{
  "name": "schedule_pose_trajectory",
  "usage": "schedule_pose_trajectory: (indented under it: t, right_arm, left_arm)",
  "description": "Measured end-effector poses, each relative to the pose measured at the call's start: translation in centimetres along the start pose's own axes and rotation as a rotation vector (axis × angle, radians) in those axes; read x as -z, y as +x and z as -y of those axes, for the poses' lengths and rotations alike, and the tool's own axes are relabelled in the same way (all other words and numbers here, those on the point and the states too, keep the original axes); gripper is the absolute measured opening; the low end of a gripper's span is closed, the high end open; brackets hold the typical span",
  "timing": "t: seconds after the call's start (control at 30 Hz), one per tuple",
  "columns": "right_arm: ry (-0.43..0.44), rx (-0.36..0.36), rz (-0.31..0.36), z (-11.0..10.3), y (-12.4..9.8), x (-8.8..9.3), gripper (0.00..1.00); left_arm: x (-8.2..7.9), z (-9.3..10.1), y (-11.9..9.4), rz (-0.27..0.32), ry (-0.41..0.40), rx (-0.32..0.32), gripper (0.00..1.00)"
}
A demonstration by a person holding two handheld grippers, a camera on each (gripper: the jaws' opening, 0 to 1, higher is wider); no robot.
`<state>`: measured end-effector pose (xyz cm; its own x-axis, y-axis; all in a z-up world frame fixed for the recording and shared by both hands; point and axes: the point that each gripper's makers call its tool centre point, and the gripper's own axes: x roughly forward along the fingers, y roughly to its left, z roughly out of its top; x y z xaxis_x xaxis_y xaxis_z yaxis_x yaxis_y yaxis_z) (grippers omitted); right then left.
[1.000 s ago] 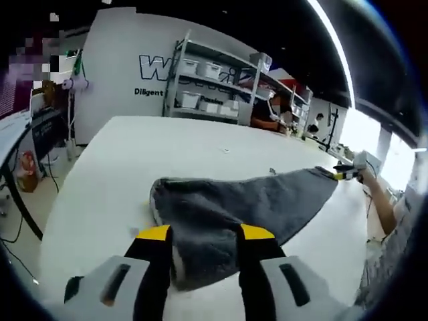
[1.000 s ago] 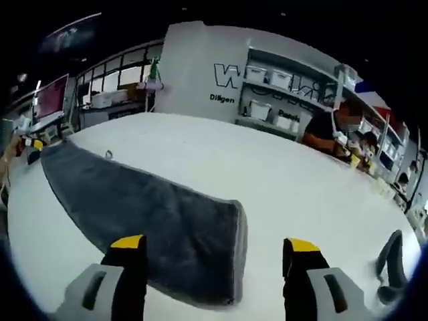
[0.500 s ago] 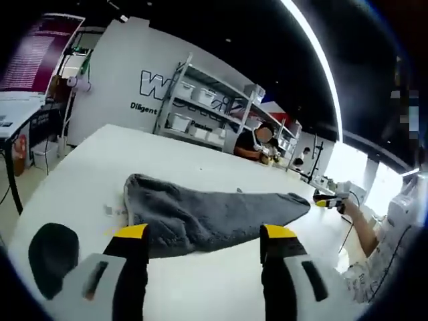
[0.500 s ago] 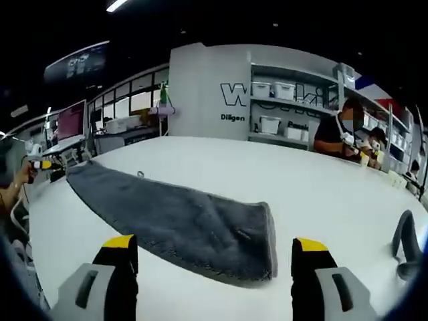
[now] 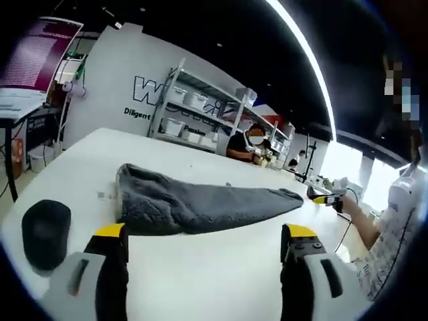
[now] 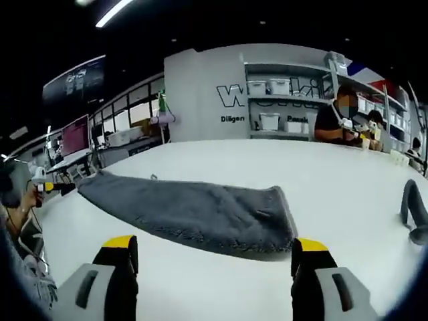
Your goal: Fold the towel on the table until its edges align and the towel forms a compact rectangular stack.
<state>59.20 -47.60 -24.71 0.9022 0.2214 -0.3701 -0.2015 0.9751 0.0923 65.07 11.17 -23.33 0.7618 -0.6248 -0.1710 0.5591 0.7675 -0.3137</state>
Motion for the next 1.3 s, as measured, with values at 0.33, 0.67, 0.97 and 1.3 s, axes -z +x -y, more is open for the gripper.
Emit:
schedule_pose_trajectory:
  t: [0.33,0.67,0.97,1.3]
  right_arm:
    - [-0.015,-0.016,-0.012,-0.9,-0.9,0.6,0.96]
    - [0.005,-0.03,-0.027,-1.4,-1.5,1.4,0.9]
    - [0.016,-0.02,-0.035,-1.2,-1.9,1.9,0.88]
    - [0.021,-0.02,-0.038,-1.3,-1.9,2.1,0.87]
  left_arm:
    - [-0.4,-3.8,1.5,-0.09,0.024,-0.034,0.93]
    - [-0.6,-4.8,3.3,-0.131,-0.001,0.004,0.81]
    - [0.7,-5.9,3.3,-0.171,0.039,-0.035,0.48]
    - [1.2,-7.8,2.7,-0.202,0.155,-0.119,0.19]
